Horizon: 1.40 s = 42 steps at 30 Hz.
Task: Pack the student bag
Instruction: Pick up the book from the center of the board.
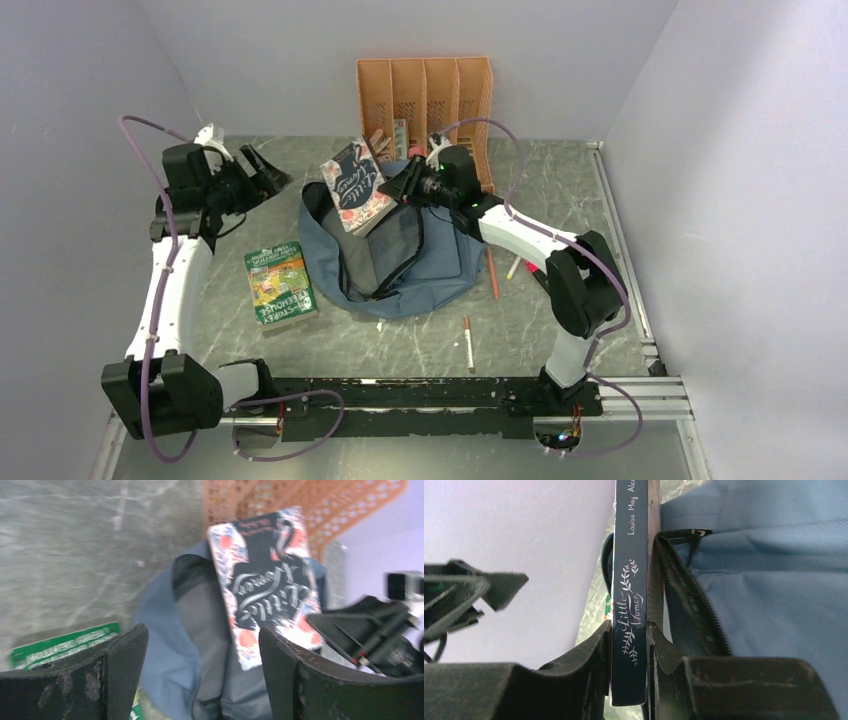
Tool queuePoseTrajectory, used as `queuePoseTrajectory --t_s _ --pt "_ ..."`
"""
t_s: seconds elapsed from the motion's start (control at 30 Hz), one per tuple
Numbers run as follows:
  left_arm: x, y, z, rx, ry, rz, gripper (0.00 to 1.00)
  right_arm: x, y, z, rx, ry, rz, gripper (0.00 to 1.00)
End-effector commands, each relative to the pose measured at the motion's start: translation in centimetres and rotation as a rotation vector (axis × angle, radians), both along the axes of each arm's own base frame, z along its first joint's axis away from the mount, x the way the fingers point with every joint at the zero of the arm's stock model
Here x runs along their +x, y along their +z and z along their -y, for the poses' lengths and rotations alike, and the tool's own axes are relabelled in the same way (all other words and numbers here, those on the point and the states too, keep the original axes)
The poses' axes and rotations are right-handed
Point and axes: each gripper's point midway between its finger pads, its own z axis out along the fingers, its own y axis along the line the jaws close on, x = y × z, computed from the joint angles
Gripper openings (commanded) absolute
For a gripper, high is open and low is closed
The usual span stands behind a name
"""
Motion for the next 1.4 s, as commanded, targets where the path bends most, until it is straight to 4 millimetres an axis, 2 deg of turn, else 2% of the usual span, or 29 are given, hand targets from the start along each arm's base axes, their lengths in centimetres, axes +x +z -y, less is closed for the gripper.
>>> queuePoseTrajectory --t_s 0.0,0.1,0.17,0.3,0.5,0.67,0.87,1.13,1.37 --pt "-0.1 3.3 6.0 -0.156 -0.185 0.133 0.87 0.4 4.9 -0.1 0.207 -0.045 -0.039 0.0" --pt "-0.3 4.1 9.6 -0.209 -0.217 0.168 0.89 1.0 6.8 0.5 0.305 -0.112 -0.057 0.0" --pt "-0.6 4.3 11.2 -0.263 -0.21 0.2 0.91 1.3 8.0 1.2 0.388 -0.166 -0.084 0.0" --pt "-1.1 4.6 12.2 -0.381 -0.195 0.223 0.94 2.1 9.1 3.2 0.538 -0.299 -0.162 0.0" --pt "-2.2 5.9 13.1 -0.479 -0.176 0.238 0.97 3.8 9.1 5.1 0.697 -0.443 -0.27 0.0" --pt "-2.9 7.0 14.4 -0.593 -0.179 0.27 0.98 4.6 10.2 5.0 0.792 -0.452 -0.291 0.0" --pt "-2.9 6.6 16.8 -0.609 -0.16 0.257 0.98 4.5 12.4 5.0 0.823 -0.458 -0.263 0.0" --pt "-2.4 5.4 21.5 -0.65 -0.207 0.245 0.97 3.7 12.6 4.7 0.87 -0.425 -0.3 0.0" --pt "-1.0 5.3 22.1 -0.666 -0.156 0.305 0.98 2.5 13.1 4.5 0.879 -0.388 -0.308 0.0"
